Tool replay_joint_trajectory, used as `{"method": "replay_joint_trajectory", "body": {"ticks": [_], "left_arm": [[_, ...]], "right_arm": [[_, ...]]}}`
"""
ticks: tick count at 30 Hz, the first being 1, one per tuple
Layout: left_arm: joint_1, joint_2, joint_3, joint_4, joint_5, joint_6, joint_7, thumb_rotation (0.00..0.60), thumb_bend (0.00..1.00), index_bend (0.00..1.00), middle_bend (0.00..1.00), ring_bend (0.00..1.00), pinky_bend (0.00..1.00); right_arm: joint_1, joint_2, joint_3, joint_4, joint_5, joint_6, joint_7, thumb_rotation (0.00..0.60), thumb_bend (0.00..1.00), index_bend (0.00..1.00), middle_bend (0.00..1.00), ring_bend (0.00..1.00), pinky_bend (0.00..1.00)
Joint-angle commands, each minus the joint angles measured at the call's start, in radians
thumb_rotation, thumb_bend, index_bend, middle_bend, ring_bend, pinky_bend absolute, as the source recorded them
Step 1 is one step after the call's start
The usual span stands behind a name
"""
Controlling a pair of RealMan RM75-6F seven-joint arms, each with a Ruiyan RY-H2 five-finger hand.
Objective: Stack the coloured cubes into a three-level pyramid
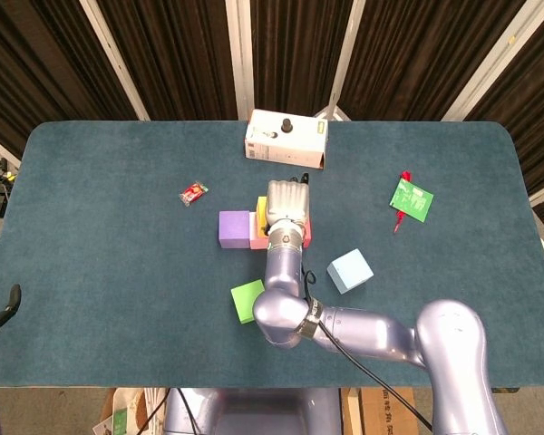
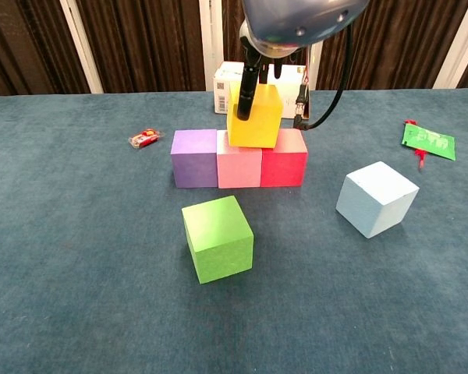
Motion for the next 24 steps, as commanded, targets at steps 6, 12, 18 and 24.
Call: {"method": "replay_joint_trajectory", "body": {"ticks": [6,12,18,24], "left_arm": [[0.0,-0.001,0.001,0.0,0.001,0.0,0.001,0.6,0.41,0.05,0.0,0.0,0.0],[-0.001,-0.002,0.0,0.0,-0.002,-0.001,0.004,0.6,0.41,0.05,0.0,0.0,0.0],[-0.001,-0.004,0.001,0.0,-0.002,-0.001,0.008,0.6,0.41,0.05,0.0,0.0,0.0],[-0.001,-0.004,0.001,0.0,-0.003,-0.002,0.009,0.6,0.41,0.05,0.0,0.0,0.0]], "right_arm": [[-0.007,0.001,0.001,-0.005,0.001,0.001,-0.005,0.6,0.3,0.47,0.41,0.19,0.0],[-0.014,0.001,0.001,-0.009,0.002,-0.003,-0.008,0.6,0.29,0.47,0.41,0.19,0.0],[-0.016,-0.001,0.002,-0.012,-0.005,-0.002,-0.005,0.6,0.29,0.47,0.4,0.19,0.0],[-0.018,-0.002,0.002,-0.01,-0.01,-0.004,-0.004,0.6,0.29,0.45,0.38,0.19,0.0]]}}
